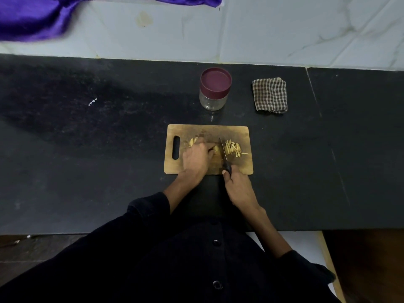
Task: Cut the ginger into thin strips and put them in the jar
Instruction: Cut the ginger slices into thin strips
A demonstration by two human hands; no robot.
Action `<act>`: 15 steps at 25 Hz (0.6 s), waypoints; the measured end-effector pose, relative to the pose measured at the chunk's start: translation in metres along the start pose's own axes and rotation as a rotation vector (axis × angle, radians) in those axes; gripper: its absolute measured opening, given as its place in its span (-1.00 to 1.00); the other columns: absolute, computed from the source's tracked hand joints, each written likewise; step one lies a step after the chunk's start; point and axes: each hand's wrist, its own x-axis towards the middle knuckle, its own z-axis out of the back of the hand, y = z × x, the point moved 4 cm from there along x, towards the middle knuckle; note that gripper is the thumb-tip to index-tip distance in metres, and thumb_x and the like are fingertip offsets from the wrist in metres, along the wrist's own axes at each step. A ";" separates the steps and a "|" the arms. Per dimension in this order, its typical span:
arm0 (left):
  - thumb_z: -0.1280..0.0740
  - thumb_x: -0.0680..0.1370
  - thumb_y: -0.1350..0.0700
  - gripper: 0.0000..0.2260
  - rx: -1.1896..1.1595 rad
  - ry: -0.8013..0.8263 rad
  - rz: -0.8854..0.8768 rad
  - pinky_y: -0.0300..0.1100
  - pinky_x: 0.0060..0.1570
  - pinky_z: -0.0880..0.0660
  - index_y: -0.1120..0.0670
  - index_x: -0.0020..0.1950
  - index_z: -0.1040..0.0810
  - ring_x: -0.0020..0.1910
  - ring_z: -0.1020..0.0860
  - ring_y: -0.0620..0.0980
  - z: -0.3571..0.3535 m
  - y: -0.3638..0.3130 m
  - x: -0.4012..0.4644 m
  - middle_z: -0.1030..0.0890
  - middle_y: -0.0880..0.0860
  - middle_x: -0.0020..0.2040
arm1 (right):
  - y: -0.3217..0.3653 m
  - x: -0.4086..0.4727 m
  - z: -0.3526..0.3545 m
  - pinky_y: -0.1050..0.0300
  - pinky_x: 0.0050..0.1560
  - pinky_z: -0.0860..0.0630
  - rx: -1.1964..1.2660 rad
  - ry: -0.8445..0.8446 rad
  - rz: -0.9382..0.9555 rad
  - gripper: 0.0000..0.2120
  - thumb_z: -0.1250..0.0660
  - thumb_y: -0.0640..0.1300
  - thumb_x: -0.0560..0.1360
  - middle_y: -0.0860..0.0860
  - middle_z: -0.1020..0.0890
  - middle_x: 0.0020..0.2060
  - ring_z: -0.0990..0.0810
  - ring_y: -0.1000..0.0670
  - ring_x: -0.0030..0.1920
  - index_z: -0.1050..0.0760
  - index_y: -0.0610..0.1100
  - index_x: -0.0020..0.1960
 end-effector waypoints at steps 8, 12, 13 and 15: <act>-0.30 0.58 -0.01 -0.75 0.038 -0.002 0.040 -0.09 -0.06 -0.54 0.00 0.21 -0.59 0.00 -0.60 0.00 -0.008 0.006 0.003 -0.58 -0.02 0.09 | 0.010 0.000 -0.004 -0.20 -0.09 -0.58 -0.056 0.007 0.033 -0.78 -0.09 -0.01 0.67 -0.14 -0.60 -0.08 -0.63 -0.19 -0.10 -0.37 -0.15 0.13; -0.29 0.58 -0.02 -0.77 0.078 0.012 0.053 -0.08 -0.06 -0.55 -0.01 0.17 -0.61 -0.03 -0.60 -0.02 -0.007 0.006 0.004 -0.60 -0.02 0.03 | 0.014 0.002 -0.005 -0.11 -0.03 -0.54 -0.116 0.012 0.031 -0.76 -0.10 -0.05 0.68 -0.17 -0.59 -0.01 -0.59 -0.19 0.00 -0.36 -0.20 0.21; -0.29 0.58 0.00 -0.78 0.070 0.017 0.043 -0.05 -0.06 -0.55 -0.01 0.17 -0.62 -0.03 -0.60 -0.01 -0.007 0.006 0.004 -0.59 -0.01 0.03 | 0.015 0.002 -0.006 -0.11 -0.05 -0.53 -0.130 0.010 0.033 -0.76 -0.10 -0.06 0.68 -0.18 -0.59 -0.01 -0.59 -0.19 0.00 -0.36 -0.20 0.21; -0.30 0.58 0.02 -0.78 0.050 0.037 0.026 -0.03 -0.05 -0.55 0.00 0.19 -0.61 -0.01 -0.59 0.01 -0.007 0.004 0.003 -0.58 0.00 0.06 | 0.017 0.002 -0.006 -0.10 -0.08 -0.53 -0.142 0.003 0.037 -0.79 -0.09 -0.06 0.68 -0.17 -0.58 -0.04 -0.59 -0.19 -0.03 -0.35 -0.20 0.17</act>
